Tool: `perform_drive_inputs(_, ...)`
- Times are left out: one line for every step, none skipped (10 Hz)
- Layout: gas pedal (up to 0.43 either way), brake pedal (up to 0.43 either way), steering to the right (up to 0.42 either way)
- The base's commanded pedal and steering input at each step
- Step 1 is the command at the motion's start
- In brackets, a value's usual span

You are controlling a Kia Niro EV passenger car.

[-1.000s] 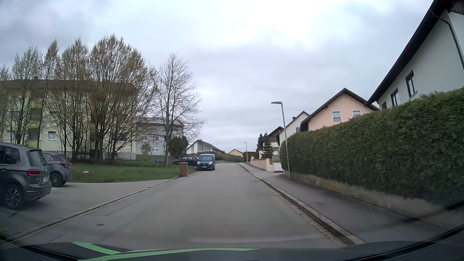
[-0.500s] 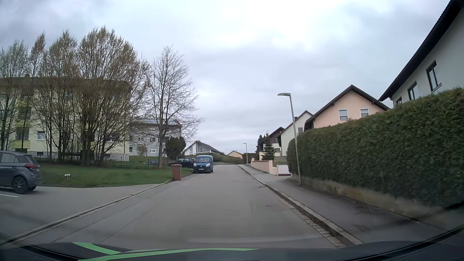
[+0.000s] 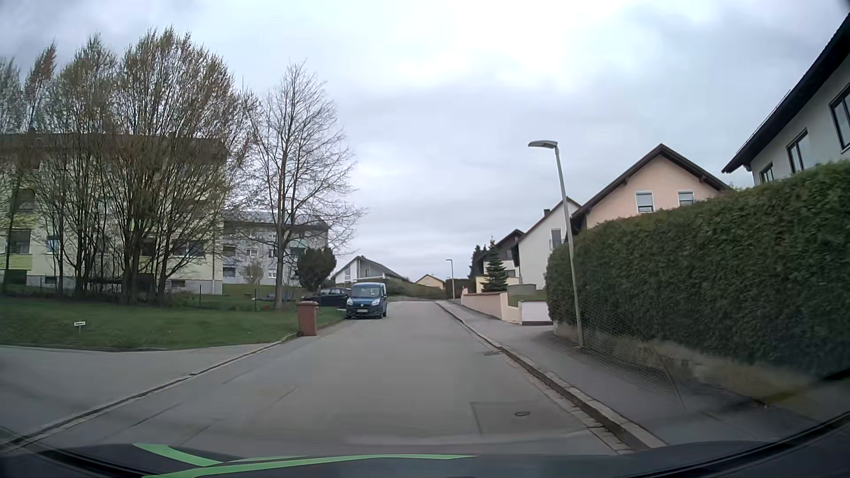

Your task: Follow the waypoints while adhering to traffic rules and regulations

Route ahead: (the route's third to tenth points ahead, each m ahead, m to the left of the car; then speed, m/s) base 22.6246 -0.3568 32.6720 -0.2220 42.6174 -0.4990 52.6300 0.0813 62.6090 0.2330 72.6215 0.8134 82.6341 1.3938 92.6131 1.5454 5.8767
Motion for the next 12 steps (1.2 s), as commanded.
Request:
perform_drive_inputs(0.390,0.000,-0.002)
perform_drive_inputs(0.390,0.000,-0.002)
perform_drive_inputs(0.390,0.000,-0.002)
perform_drive_inputs(0.378,0.000,-0.002)
perform_drive_inputs(0.370,0.000,-0.002)
perform_drive_inputs(0.358,0.000,-0.002)
perform_drive_inputs(0.358,0.000,-0.001)
perform_drive_inputs(0.358,0.000,-0.001)
perform_drive_inputs(0.358,0.000,-0.001)
perform_drive_inputs(0.350,0.000,-0.001)
perform_drive_inputs(0.339,0.000,-0.001)
perform_drive_inputs(0.339,0.000,-0.001)
